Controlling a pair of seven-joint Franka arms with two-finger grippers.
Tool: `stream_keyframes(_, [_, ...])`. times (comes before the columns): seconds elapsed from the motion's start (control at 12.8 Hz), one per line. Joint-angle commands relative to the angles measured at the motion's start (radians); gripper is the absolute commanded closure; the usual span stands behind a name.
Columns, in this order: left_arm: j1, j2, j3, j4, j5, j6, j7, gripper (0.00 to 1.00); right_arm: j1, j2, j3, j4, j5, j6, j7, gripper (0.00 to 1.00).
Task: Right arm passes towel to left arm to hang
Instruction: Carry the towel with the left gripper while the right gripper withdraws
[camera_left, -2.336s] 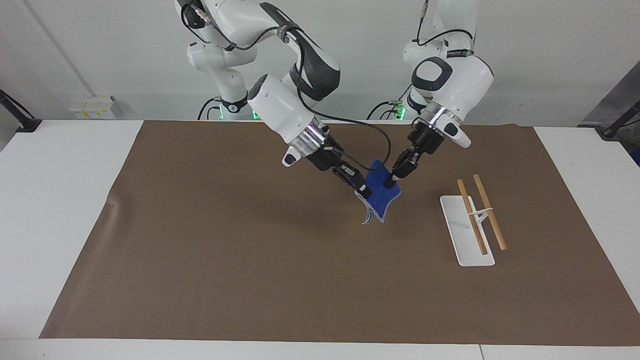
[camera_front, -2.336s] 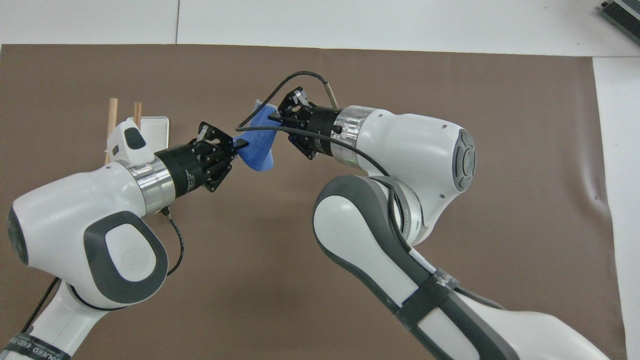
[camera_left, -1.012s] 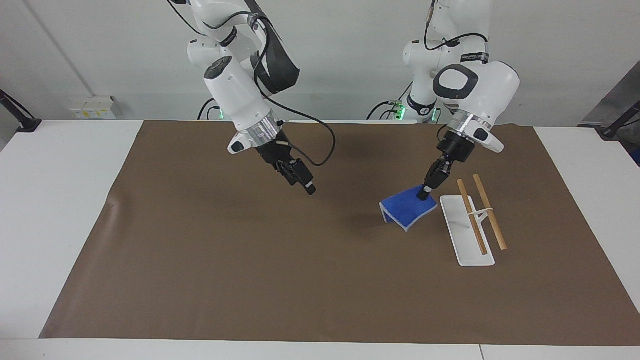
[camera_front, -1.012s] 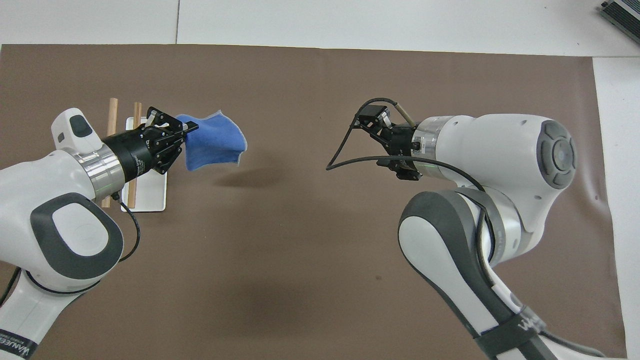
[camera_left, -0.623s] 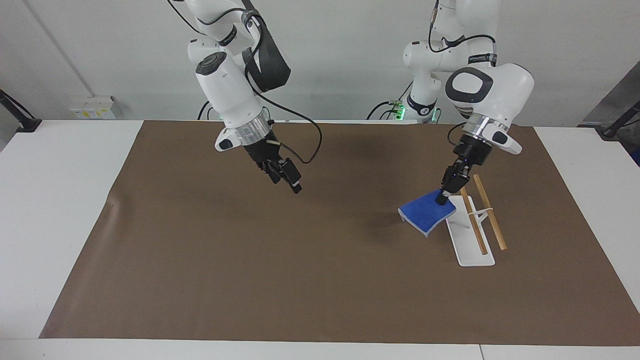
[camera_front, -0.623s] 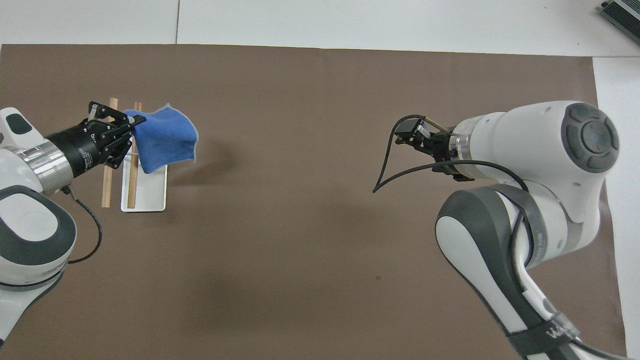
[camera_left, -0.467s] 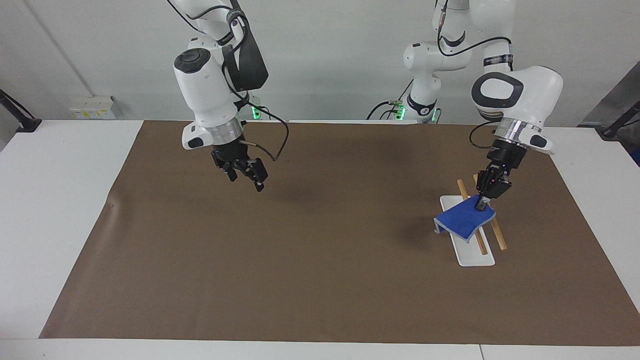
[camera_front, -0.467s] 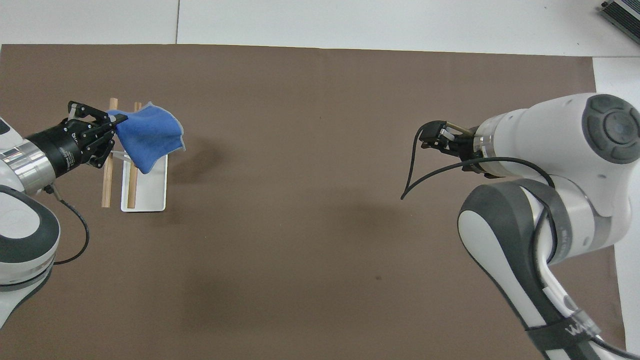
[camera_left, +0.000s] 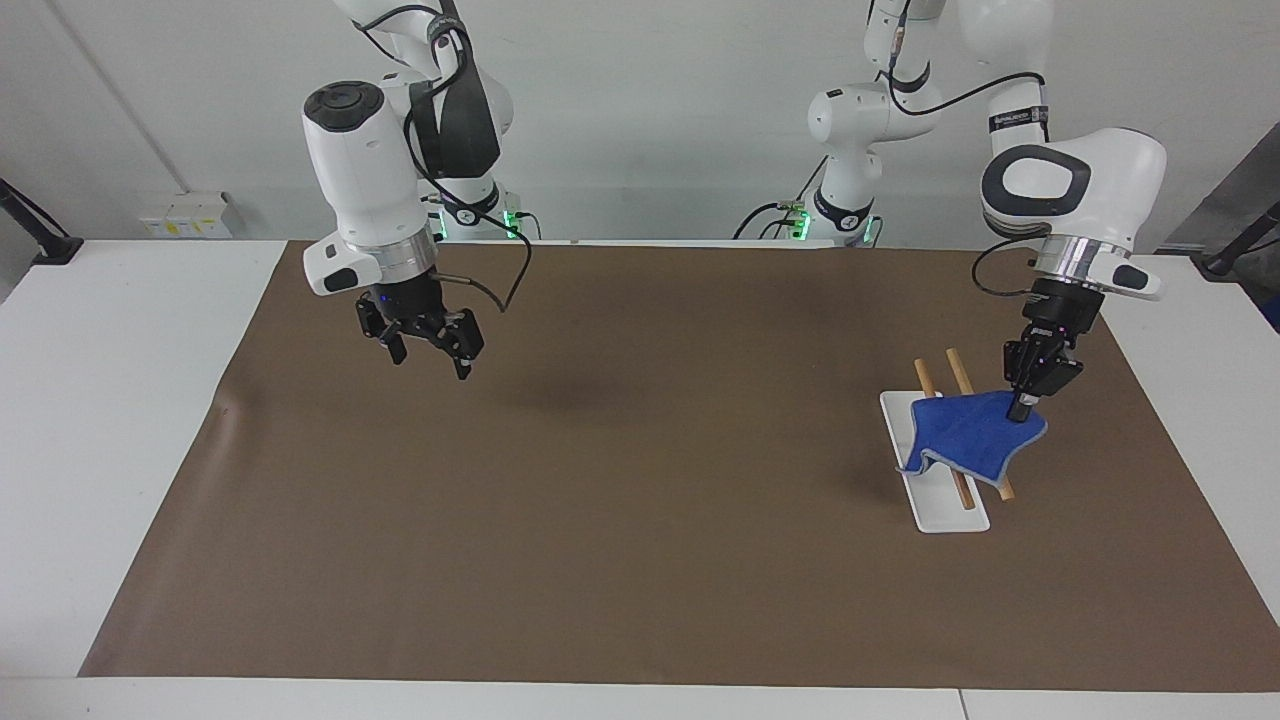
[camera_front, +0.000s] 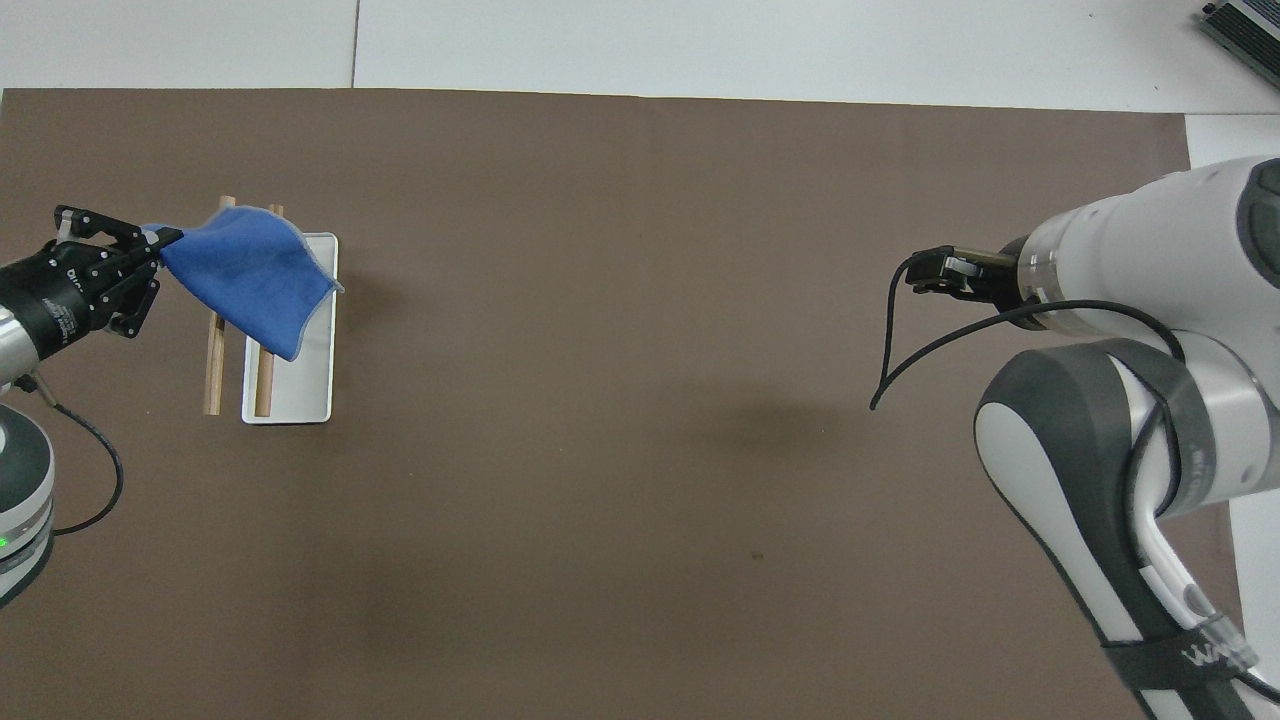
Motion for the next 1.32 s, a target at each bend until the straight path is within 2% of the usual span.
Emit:
stream_keyframes(0.0, [0.014,0.007,-0.010,-0.010,0.011,0.022,0.032,1.00,-0.021,0.013,-0.001,0.051,-0.023,-0.058,-0.052,0.00])
stream_keyframes(0.47, [0.059,0.010,-0.010,-0.019,0.011,0.064,0.120,1.00,-0.032,0.005,-0.014,0.087,-0.033,-0.060,-0.097,0.00])
stream_keyframes(0.86, [0.079,0.006,-0.009,-0.085,0.011,0.082,0.139,1.00,-0.035,-0.006,-0.022,0.129,-0.079,-0.104,-0.105,0.00])
stream_keyframes(1.09, [0.061,0.007,-0.010,-0.115,0.011,0.111,0.139,1.00,-0.041,-0.009,-0.051,0.179,-0.078,-0.155,-0.153,0.00])
stream_keyframes(1.25, [0.059,0.007,-0.010,-0.128,0.011,0.113,0.141,1.00,0.041,-0.009,-0.138,0.206,-0.069,-0.199,-0.163,0.00])
